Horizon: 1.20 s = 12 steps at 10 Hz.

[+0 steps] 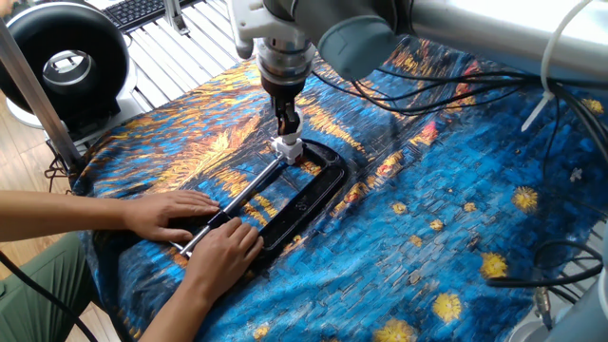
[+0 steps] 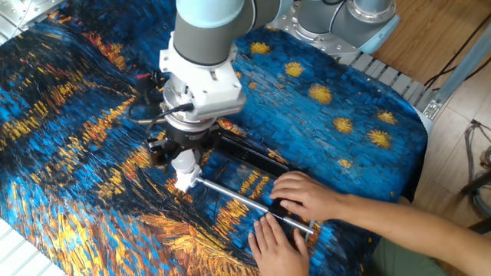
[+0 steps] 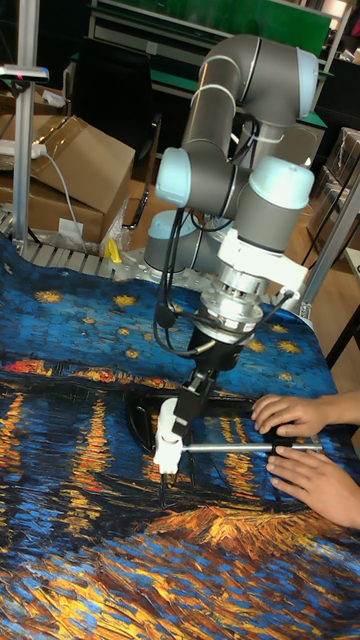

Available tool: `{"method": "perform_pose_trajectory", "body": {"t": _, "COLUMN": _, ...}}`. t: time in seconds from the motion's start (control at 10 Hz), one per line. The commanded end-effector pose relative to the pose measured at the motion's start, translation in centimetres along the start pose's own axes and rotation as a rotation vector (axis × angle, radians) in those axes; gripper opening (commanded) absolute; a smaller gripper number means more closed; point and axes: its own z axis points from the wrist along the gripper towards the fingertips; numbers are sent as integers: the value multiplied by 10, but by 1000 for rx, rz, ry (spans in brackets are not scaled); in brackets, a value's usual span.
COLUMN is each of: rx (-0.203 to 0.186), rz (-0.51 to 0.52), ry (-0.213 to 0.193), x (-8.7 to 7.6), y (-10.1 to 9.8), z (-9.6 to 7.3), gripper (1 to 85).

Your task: Take out the light bulb by rotating it

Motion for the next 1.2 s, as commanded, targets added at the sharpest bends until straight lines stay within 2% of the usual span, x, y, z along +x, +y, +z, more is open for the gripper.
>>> {"method": "perform_pose_trajectory", "body": {"t": 0.0, "rx": -75, "rz": 116, "ry": -4, "x": -3, "y": 13, "z": -6, "gripper": 700}}
{"method": "perform_pose_trajectory", "body": {"t": 0.1, "rx": -120, "rz": 233, "ry": 3, "x": -1, "y": 18, "z": -12, "gripper": 703}}
{"method": "perform_pose_trajectory", "body": {"t": 0.2, "rx": -199, "rz": 388, "ry": 29, "x": 4, "y": 28, "z": -21, "gripper": 700}}
{"method": "perform_pose_trajectory", "body": {"t": 0.3, "rx": -231, "rz": 507, "ry": 54, "x": 9, "y": 29, "z": -29, "gripper": 697}}
{"method": "perform_pose_trajectory", "body": {"t": 0.4, "rx": -260, "rz": 605, "ry": 56, "x": 7, "y": 32, "z": -33, "gripper": 680}}
{"method": "perform_pose_trajectory", "body": {"t": 0.6, "rx": -266, "rz": 684, "ry": 60, "x": 7, "y": 27, "z": -30, "gripper": 650}}
{"method": "perform_pose_trajectory", "body": {"t": 1.0, "rx": -233, "rz": 689, "ry": 63, "x": 9, "y": 14, "z": -24, "gripper": 600}}
{"method": "perform_pose_trajectory", "body": {"t": 1.1, "rx": -239, "rz": 689, "ry": 66, "x": 9, "y": 14, "z": -25, "gripper": 593}}
